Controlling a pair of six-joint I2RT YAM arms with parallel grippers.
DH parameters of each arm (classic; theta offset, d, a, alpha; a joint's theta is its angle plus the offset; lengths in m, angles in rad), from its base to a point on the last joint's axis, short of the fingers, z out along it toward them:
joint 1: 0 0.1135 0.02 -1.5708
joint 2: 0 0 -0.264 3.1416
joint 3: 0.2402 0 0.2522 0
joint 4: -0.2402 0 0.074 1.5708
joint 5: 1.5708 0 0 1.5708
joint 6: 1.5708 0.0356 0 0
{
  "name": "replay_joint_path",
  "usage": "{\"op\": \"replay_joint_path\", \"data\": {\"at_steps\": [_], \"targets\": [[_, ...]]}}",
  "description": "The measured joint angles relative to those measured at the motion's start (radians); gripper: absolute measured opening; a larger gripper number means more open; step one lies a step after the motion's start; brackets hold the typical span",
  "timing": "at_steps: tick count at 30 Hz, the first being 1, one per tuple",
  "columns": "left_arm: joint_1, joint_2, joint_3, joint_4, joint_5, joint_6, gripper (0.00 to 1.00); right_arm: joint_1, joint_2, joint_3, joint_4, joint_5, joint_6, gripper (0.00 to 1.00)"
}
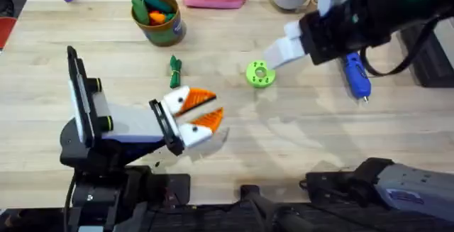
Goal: Pick up the gripper from the table and insert it into the empty holder that is missing its gripper. Then pick up a screw, insert it into the mounting hole, and use the screwdriver to tighten it. Finally, clean up the table by picking up the vegetable and placing it into the bucket.
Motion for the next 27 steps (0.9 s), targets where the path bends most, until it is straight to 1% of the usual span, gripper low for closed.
{"op": "replay_joint_path", "data": {"at_steps": [1, 2, 3, 8, 13, 15, 18, 22, 27], "targets": [[0.0, 0.0, 0.0, 0.0, 0.0, 0.0, 0.163, -0.003, -0.003, -0.018, 0.002, 0.0, 0.001, 0.875], [0.0, 0.0, 0.0, 0.0, 0.0, 0.005, 0.043, -0.009, -0.007, -0.036, 0.004, 0.0, 0.002, 0.875], [0.0, 0.0, 0.0, 0.0, 0.0, 0.005, 0.015, -0.017, -0.013, -0.057, 0.012, 0.0, 0.004, 0.876], [0.0, 0.0, 0.0, 0.0, 0.0, 0.006, 0.009, -0.094, -0.071, -0.163, 0.076, 0.0, 0.016, 0.876], [0.0, 0.0, 0.0, 0.0, 0.0, 0.006, 0.007, -0.23, -0.154, -0.241, 0.112, 0.0, -0.004, 0.875], [0.0, 0.0, 0.0, 0.0, 0.0, 0.006, 0.007, -0.292, -0.171, -0.25, 0.112, 0.001, -0.03, 0.968], [0.0, 0.0, 0.0, 0.0, 0.0, 0.006, 0.007, -0.376, -0.172, -0.252, 0.114, 0.003, -0.077, 0.993], [0.0, 0.0, 0.0, 0.0, 0.0, 0.006, 0.007, -0.457, -0.149, -0.253, 0.104, 0.004, -0.118, 0.994], [0.0, 0.0, 0.0, 0.0, 0.0, 0.006, 0.007, -0.523, -0.097, -0.249, 0.07, 0.013, -0.151, 0.993]]}}
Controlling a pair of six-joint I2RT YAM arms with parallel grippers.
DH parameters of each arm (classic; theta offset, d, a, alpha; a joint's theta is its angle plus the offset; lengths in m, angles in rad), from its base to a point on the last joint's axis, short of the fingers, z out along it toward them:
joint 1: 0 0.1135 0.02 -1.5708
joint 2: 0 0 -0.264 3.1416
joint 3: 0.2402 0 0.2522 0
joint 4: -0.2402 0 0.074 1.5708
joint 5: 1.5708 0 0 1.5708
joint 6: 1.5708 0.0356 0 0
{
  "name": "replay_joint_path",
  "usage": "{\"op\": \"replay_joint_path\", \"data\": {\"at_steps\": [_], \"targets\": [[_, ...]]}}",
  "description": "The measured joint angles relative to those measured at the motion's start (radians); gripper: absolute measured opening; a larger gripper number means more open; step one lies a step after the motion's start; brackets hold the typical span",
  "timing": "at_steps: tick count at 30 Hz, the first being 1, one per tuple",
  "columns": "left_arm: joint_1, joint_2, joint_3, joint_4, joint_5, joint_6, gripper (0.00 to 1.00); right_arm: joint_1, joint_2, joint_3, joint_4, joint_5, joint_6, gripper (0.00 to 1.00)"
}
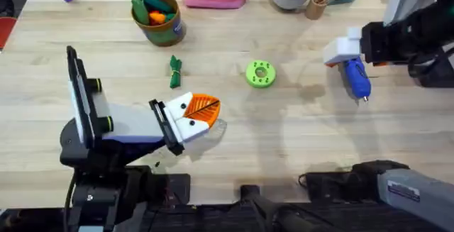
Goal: Pick up the gripper from the table and insert it into the empty holder that is missing its gripper. Then pick up a screw, insert it into the mounting hole, and use the screwdriver to tighten it. Finally, clean up the table by picking up the vegetable and placing it into the bucket.
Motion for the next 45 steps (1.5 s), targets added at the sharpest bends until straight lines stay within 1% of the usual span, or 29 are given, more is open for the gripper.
{"op": "replay_joint_path", "data": {"at_steps": [10, 14, 19, 24, 30, 36, 41, 45], "targets": [[0.0, 0.0, 0.0, 0.0, 0.0, 0.0, 0.007, -0.084, 0.137, 0.115, -0.006, 0.066, -0.019, 0.992], [0.0, 0.0, 0.0, 0.0, 0.0, 0.0, 0.007, -0.124, 0.22, 0.123, 0.035, 0.076, -0.019, 0.991], [0.0, 0.0, 0.0, 0.0, 0.0, 0.0, 0.007, -0.152, 0.317, 0.123, 0.108, 0.08, -0.044, 0.991], [0.0, 0.0, 0.0, 0.0, 0.0, 0.0, 0.007, -0.172, 0.363, 0.123, 0.162, 0.073, -0.109, 0.985], [0.0, 0.0, 0.0, 0.0, 0.0, 0.0, 0.007, -0.223, 0.403, 0.123, 0.232, 0.068, -0.208, 0.993], [0.0, 0.0, 0.0, 0.0, 0.0, 0.0, 0.007, -0.269, 0.454, 0.123, 0.251, 0.069, -0.326, 0.993], [0.0, 0.0, 0.0, 0.0, 0.0, 0.0, 0.007, -0.295, 0.517, 0.123, 0.296, 0.068, -0.375, 0.993], [0.0, 0.0, 0.0, 0.0, 0.0, 0.0, 0.007, -0.302, 0.558, 0.123, 0.297, 0.063, -0.415, 0.994]]}}
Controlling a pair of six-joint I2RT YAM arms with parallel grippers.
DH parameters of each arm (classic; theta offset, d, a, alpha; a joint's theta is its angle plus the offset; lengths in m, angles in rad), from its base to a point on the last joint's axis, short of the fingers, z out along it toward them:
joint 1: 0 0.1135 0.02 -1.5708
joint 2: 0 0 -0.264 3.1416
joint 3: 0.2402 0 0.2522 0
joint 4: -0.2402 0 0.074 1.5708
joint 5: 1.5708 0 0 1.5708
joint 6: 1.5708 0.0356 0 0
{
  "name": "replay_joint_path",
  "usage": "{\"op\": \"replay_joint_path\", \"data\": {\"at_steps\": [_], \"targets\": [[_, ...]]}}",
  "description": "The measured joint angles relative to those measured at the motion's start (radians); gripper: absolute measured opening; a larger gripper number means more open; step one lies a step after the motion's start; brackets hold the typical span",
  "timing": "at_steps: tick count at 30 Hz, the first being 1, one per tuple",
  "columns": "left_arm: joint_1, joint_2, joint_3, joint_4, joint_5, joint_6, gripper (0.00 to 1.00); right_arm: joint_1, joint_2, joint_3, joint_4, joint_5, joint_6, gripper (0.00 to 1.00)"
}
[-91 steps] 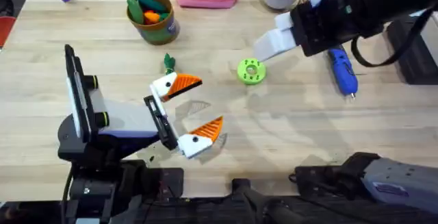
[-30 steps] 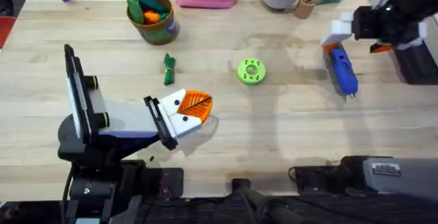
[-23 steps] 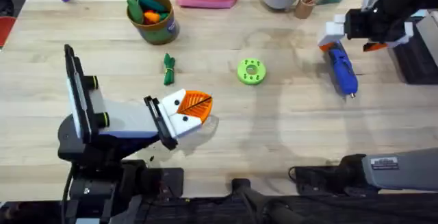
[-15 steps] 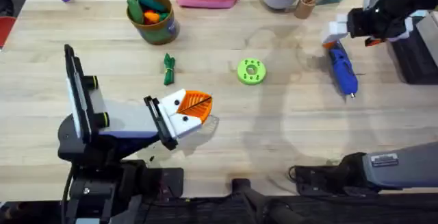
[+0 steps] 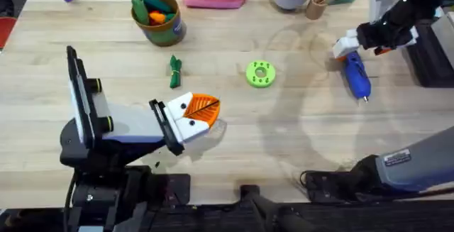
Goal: Pick up the gripper from the table and insert it into the empty holder that is missing its gripper. Then pick up a screw, insert it into the mounting hole, and use the screwdriver to tighten it. Finally, clean up the table by picking up the vegetable and placing it into the bucket.
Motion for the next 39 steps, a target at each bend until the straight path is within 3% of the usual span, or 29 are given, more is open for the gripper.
{"op": "replay_joint_path", "data": {"at_steps": [21, 31, 33, 35, 39], "targets": [[0.0, 0.0, 0.0, 0.0, 0.0, 0.0, 0.007, 0.015, 0.106, 0.058, -0.005, 0.015, -0.031, 0.993], [0.0, 0.0, 0.0, 0.0, 0.0, 0.0, 0.007, 0.016, 0.161, 0.071, 0.014, 0.011, -0.029, 0.915], [0.0, 0.0, 0.0, 0.0, 0.0, 0.0, 0.007, 0.016, 0.163, 0.071, 0.014, 0.005, -0.028, 0.84], [0.0, 0.0, 0.0, 0.0, 0.0, 0.0, 0.007, 0.018, 0.165, 0.071, 0.013, 0.001, -0.029, 0.688], [0.0, 0.0, 0.0, 0.0, 0.0, 0.0, 0.007, 0.019, 0.171, 0.071, 0.027, 0.016, -0.023, 0.123]]}}
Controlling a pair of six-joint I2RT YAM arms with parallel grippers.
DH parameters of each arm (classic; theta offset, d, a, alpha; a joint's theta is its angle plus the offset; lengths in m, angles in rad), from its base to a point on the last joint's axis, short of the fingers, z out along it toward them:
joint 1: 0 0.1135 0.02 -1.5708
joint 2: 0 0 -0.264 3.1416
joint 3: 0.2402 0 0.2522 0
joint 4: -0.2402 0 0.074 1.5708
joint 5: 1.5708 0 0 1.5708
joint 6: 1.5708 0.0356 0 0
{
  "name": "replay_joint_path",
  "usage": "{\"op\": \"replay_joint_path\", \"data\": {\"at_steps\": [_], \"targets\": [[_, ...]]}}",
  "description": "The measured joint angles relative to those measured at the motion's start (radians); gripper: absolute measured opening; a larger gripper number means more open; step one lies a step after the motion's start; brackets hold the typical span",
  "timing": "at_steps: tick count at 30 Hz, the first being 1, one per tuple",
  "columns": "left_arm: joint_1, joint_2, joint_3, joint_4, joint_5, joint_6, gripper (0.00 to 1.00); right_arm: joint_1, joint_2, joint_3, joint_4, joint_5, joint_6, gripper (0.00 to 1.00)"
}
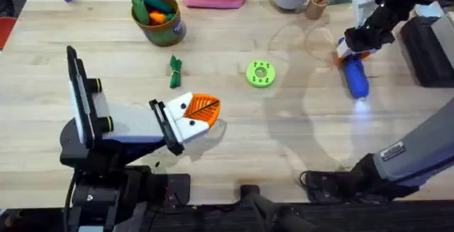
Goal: Pick up the gripper from the table and insert it into the empty holder that is missing its gripper. Then pick up a screw, insert it into the mounting hole, and use the screwdriver to tighten it. Finally, clean up the table by picking up the vegetable and placing it into the bucket.
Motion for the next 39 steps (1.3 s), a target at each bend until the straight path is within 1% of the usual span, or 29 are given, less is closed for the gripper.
{"op": "replay_joint_path", "data": {"at_steps": [1, 2, 12, 17, 20, 23, 26, 33, 39], "targets": [[0.0, 0.0, 0.0, 0.0, 0.0, 0.0, 0.007, -0.001, 0.004, 0.0, 0.003, 0.002, 0.005, 0.045], [0.0, 0.0, 0.0, 0.0, 0.0, 0.0, 0.007, -0.002, 0.004, 0.002, 0.003, 0.002, 0.007, 0.021], [0.0, 0.0, 0.0, 0.0, 0.0, 0.0, 0.007, -0.002, 0.004, 0.003, 0.002, 0.001, 0.008, 0.024], [0.0, 0.0, 0.0, 0.0, 0.0, 0.0, 0.007, -0.002, -0.03, 0.001, -0.006, -0.038, 0.011, 0.024], [0.0, 0.0, 0.0, 0.0, 0.0, 0.0, 0.007, 0.003, -0.098, -0.001, -0.007, -0.065, 0.022, 0.024], [0.0, 0.0, 0.0, 0.0, 0.0, 0.0, 0.007, 0.015, -0.205, -0.001, -0.007, -0.084, 0.043, 0.024], [0.0, 0.0, 0.0, 0.0, 0.0, 0.0, 0.007, 0.046, -0.32, -0.001, -0.008, -0.089, 0.071, 0.024], [0.0, 0.0, 0.0, 0.0, 0.0, 0.0, 0.007, 0.189, -0.541, -0.001, -0.004, -0.104, 0.155, 0.024], [0.0, 0.0, 0.0, 0.0, 0.0, 0.0, 0.007, 0.301, -0.678, -0.001, 0.042, -0.11, 0.269, 0.024]]}}
